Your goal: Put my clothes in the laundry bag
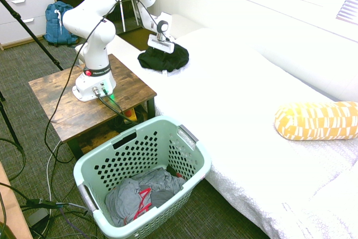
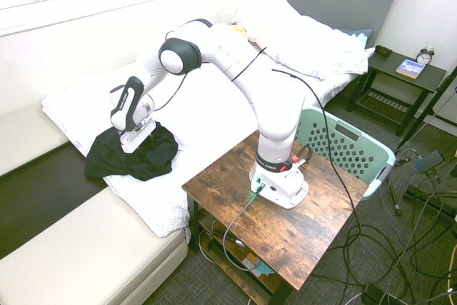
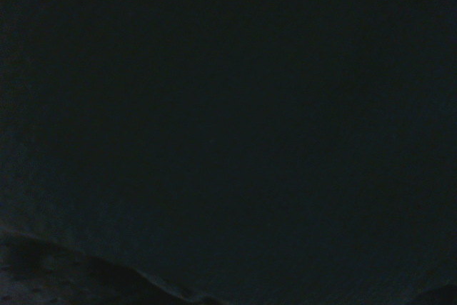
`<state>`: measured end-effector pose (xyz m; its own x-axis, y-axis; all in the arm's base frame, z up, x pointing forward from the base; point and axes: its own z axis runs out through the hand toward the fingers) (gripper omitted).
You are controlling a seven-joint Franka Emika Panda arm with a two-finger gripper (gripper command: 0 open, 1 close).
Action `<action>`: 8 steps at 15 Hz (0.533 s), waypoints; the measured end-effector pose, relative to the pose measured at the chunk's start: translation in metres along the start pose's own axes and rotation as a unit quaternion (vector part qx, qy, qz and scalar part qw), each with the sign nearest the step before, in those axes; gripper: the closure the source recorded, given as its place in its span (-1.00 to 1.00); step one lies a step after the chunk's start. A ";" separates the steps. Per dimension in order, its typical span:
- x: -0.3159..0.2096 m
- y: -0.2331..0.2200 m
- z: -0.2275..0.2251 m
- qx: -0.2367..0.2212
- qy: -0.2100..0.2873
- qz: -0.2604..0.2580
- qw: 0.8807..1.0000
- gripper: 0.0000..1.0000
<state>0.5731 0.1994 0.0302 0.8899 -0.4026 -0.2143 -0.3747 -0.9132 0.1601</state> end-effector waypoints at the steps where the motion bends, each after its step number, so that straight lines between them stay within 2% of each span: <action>1: 0.002 0.002 0.000 0.000 0.000 0.004 1.000 1.00; 8: 0.011 0.012 0.000 0.020 -0.017 0.041 0.999 1.00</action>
<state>0.5777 0.1838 0.0295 0.8472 -0.4771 -0.2338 -0.4561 -0.8788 0.1403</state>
